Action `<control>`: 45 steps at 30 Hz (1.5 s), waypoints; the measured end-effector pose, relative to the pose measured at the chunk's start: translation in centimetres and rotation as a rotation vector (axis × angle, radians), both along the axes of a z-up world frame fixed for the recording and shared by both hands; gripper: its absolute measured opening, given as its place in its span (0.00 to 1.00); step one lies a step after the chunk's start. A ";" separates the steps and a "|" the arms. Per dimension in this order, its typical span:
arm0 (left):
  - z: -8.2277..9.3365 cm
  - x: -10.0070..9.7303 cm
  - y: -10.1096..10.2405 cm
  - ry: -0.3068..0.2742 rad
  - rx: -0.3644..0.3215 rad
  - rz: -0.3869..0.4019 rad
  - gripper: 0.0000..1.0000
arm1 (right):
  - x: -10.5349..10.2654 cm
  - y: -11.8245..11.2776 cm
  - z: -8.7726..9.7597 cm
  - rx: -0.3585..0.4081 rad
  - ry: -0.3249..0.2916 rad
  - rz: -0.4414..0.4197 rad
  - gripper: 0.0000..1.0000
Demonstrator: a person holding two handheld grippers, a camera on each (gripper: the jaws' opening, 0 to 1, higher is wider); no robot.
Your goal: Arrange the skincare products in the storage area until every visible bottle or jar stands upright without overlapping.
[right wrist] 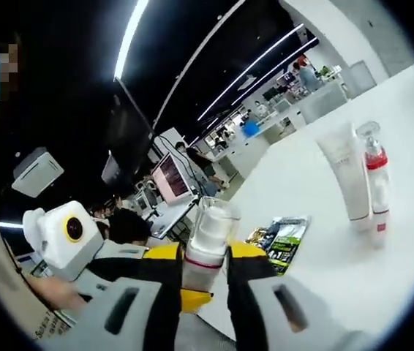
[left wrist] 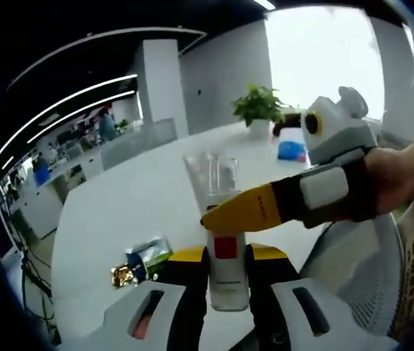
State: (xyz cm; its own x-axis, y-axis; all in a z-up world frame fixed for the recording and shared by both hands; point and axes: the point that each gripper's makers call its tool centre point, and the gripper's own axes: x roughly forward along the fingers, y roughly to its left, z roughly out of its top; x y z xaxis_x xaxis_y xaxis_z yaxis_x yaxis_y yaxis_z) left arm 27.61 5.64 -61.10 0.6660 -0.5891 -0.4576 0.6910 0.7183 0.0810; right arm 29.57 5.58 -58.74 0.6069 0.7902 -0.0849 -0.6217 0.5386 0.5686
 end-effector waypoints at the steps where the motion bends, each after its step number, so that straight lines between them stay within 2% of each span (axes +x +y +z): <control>1: -0.3 0.0 0.0 0.010 0.002 -0.003 0.17 | 0.0 0.1 0.0 -0.035 -0.025 0.017 0.20; 5: -0.7 -0.4 0.3 0.019 0.014 -0.018 0.18 | -0.5 0.7 0.0 -0.090 -0.061 0.065 0.19; 11: -0.6 -0.7 0.5 0.067 -0.063 -0.022 0.18 | -0.9 1.2 0.3 -0.148 -0.125 0.142 0.19; 13: -0.5 -0.8 0.4 0.093 -0.094 -0.046 0.18 | -1.1 1.4 0.5 -0.191 -0.171 0.192 0.19; 19: 0.0 -1.6 -0.1 0.193 -0.226 -0.134 0.20 | -2.7 2.2 1.7 -0.237 -0.282 0.381 0.19; 20: 0.1 -1.8 -0.1 0.193 -0.227 -0.157 0.20 | -2.7 2.2 1.8 -0.237 -0.284 0.388 0.19; 21: 0.2 -1.9 -0.2 0.197 -0.231 -0.173 0.21 | -3.3 2.5 2.1 -0.236 -0.306 0.447 0.19; 24: 0.7 -2.5 -0.4 0.202 -0.239 -0.233 0.21 | -4.0 2.6 2.8 -0.227 -0.335 0.521 0.19; 25: 0.9 -2.6 -0.4 0.207 -0.237 -0.247 0.21 | -3.9 2.6 2.9 -0.231 -0.337 0.523 0.19; 26: 0.9 -2.7 -0.5 0.205 -0.235 -0.264 0.21 | -4.6 2.7 3.2 -0.221 -0.354 0.575 0.19; 29: 1.3 -3.2 -0.9 0.216 -0.247 -0.329 0.21 | -5.1 2.8 3.5 -0.226 -0.384 0.625 0.19; 30: 1.5 -3.8 -1.2 0.233 -0.257 -0.376 0.21 | -5.4 2.9 3.7 -0.219 -0.389 0.651 0.19; 31: 1.6 -3.7 -1.1 0.233 -0.252 -0.379 0.21 | -5.4 2.9 3.8 -0.216 -0.393 0.658 0.19; 36: 2.0 -4.8 -1.4 0.261 -0.239 -0.496 0.21 | -6.4 3.1 4.3 -0.194 -0.411 0.732 0.19; 40: 1.5 -5.5 -1.8 0.287 -0.206 -0.565 0.20 | -7.0 3.1 4.0 -0.198 -0.418 0.788 0.19; 45: 1.2 -5.6 -1.9 0.286 -0.172 -0.606 0.19 | -7.1 3.1 3.7 -0.200 -0.422 0.808 0.19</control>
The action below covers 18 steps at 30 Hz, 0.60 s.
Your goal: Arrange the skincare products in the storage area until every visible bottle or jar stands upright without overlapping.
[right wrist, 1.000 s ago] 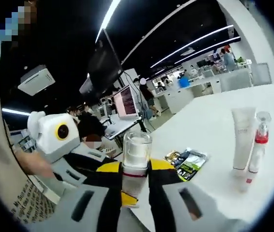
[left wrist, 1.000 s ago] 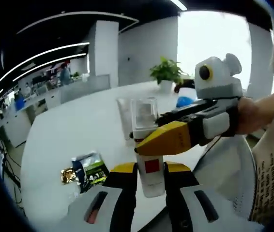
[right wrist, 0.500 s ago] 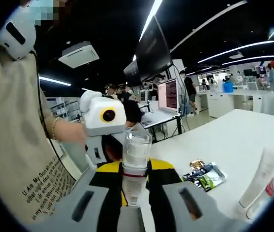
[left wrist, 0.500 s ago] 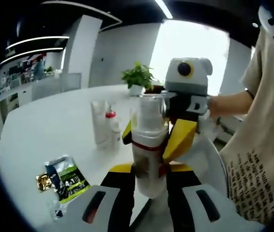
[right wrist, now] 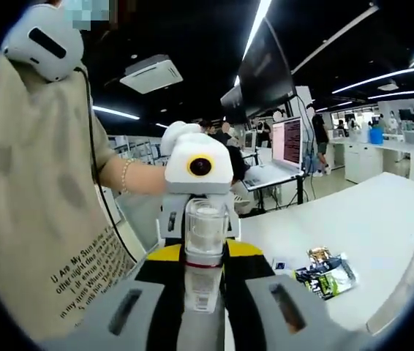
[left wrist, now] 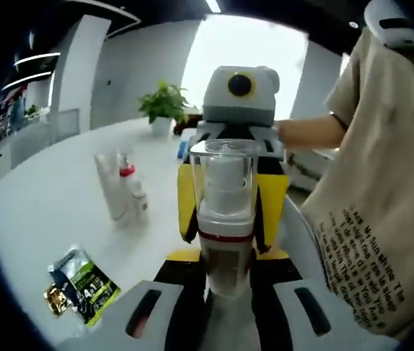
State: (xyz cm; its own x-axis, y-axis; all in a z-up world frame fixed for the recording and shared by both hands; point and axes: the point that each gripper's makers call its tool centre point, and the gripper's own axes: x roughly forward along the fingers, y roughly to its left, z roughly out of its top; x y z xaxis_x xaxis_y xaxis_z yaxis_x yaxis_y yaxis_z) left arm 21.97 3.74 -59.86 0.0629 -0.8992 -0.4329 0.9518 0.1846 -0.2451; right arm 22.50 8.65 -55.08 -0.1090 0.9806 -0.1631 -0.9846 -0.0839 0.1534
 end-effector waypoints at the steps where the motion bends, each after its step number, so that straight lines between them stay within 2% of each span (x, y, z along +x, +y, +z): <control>1: -0.1 0.0 0.0 -0.004 0.002 -0.004 0.19 | 0.0 0.0 -0.1 -0.004 -0.004 0.004 0.19; 5: -0.6 0.5 -0.1 -0.017 0.019 0.012 0.18 | 0.5 -0.1 -0.7 -0.028 -0.022 0.004 0.19; 12: -2.1 1.9 0.0 -0.083 0.063 0.054 0.18 | 1.4 -0.2 -2.0 -0.087 -0.068 -0.013 0.19; 18: -4.1 3.0 -0.2 -0.120 0.133 0.072 0.19 | 2.2 -0.6 -4.1 -0.164 -0.110 -0.031 0.19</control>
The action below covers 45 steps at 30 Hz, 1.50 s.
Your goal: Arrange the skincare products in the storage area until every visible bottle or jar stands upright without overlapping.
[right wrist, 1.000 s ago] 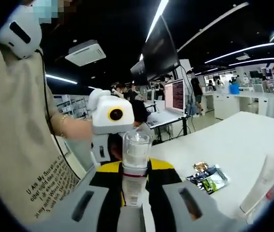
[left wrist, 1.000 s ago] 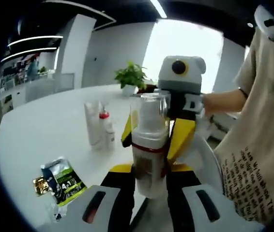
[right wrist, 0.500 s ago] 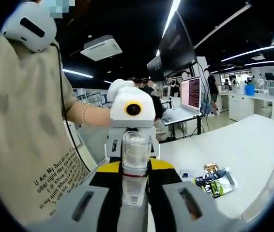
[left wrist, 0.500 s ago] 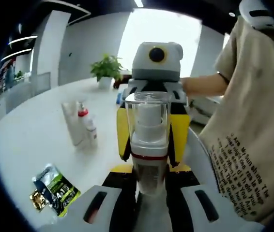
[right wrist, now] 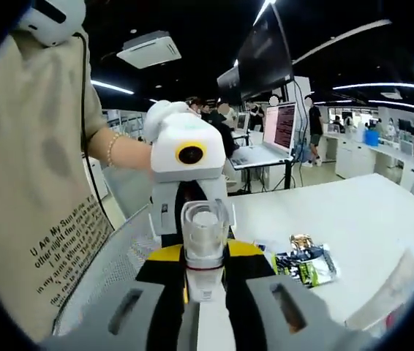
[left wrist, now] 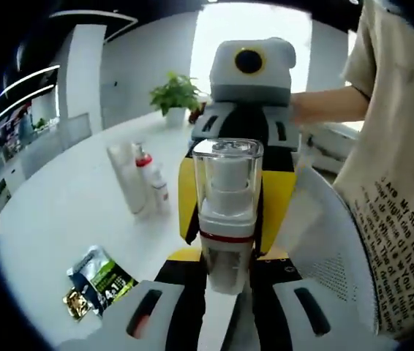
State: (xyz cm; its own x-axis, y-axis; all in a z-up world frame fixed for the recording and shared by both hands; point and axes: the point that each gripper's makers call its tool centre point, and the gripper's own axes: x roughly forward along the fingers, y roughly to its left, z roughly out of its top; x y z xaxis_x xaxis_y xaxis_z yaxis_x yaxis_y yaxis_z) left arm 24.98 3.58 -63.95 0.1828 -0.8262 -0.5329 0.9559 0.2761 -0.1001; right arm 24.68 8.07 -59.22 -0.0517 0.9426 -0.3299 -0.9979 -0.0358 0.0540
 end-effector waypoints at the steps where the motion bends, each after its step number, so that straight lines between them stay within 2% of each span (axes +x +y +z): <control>1: -0.2 0.1 0.0 -0.003 0.004 0.003 0.19 | 0.1 0.0 -0.2 -0.007 -0.004 -0.004 0.19; 6: -1.5 0.7 -0.2 -0.015 0.007 0.002 0.18 | 0.6 -0.5 -1.5 -0.036 -0.004 -0.015 0.19; 14: -4.1 2.2 -0.2 -0.095 0.046 0.019 0.19 | 1.8 -0.7 -4.4 -0.144 -0.076 -0.019 0.20; 21: -6.8 2.5 -0.3 -0.084 0.089 0.023 0.19 | 1.9 -0.6 -7.3 -0.272 -0.115 0.001 0.19; 25: -8.4 2.5 -0.4 -0.074 0.109 0.012 0.19 | 2.0 -0.6 -9.0 -0.328 -0.116 0.004 0.19; 37: -11.0 2.9 -0.8 -0.076 0.137 -0.020 0.19 | 2.6 -1.1 -11.5 -0.404 -0.135 0.001 0.19; 45: -11.7 2.8 -0.8 -0.069 0.152 -0.032 0.19 | 2.5 -1.4 -12.1 -0.400 -0.124 -0.001 0.19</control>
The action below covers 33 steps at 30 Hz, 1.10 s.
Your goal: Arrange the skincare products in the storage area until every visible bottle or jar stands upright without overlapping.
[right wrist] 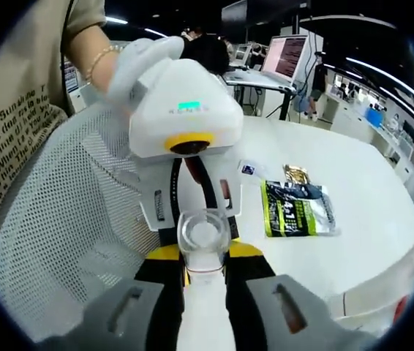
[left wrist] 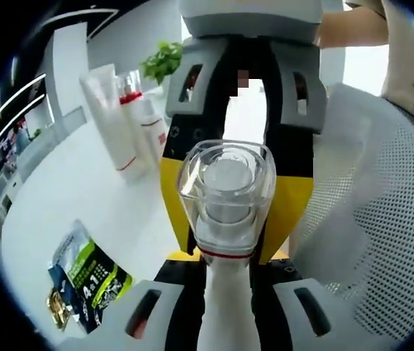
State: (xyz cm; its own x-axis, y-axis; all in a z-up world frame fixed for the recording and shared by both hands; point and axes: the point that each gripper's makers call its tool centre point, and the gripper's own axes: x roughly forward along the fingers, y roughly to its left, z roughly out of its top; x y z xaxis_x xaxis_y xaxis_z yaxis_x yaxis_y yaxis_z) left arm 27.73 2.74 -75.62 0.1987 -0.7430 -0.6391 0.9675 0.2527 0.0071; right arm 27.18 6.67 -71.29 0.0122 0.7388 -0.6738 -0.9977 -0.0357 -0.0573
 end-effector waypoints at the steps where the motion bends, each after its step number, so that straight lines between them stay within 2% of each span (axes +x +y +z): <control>1: 0.0 0.0 0.0 0.000 -0.001 -0.003 0.19 | 0.0 0.0 0.0 0.003 0.001 -0.002 0.19; 9: -0.1 0.1 -0.2 -0.007 0.011 -0.025 0.19 | 0.1 -0.3 0.0 0.007 0.002 -0.007 0.20; 18: -0.1 0.7 -0.5 -0.007 -0.009 -0.041 0.18 | 0.9 -0.8 -0.1 0.061 0.065 -0.110 0.23; 20: -0.1 0.9 -0.6 -0.008 -0.012 -0.041 0.18 | 1.0 -0.9 0.0 0.081 0.081 -0.136 0.26; 25: -0.2 1.4 -0.9 -0.013 -0.013 -0.057 0.18 | 1.5 -1.6 -0.3 0.075 0.086 -0.184 0.36; 33: -0.3 3.1 -1.9 -0.017 -0.024 -0.075 0.18 | 2.9 -4.1 -0.1 0.124 0.107 -0.359 0.55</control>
State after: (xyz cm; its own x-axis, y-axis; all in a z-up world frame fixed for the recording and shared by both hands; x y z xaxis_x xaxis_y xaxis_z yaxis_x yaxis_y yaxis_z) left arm 30.86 0.82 -75.91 0.1526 -0.7710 -0.6182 0.9835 0.1799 0.0183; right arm 30.09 2.62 -71.43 0.2188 0.7762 -0.5913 -0.9461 0.3170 0.0660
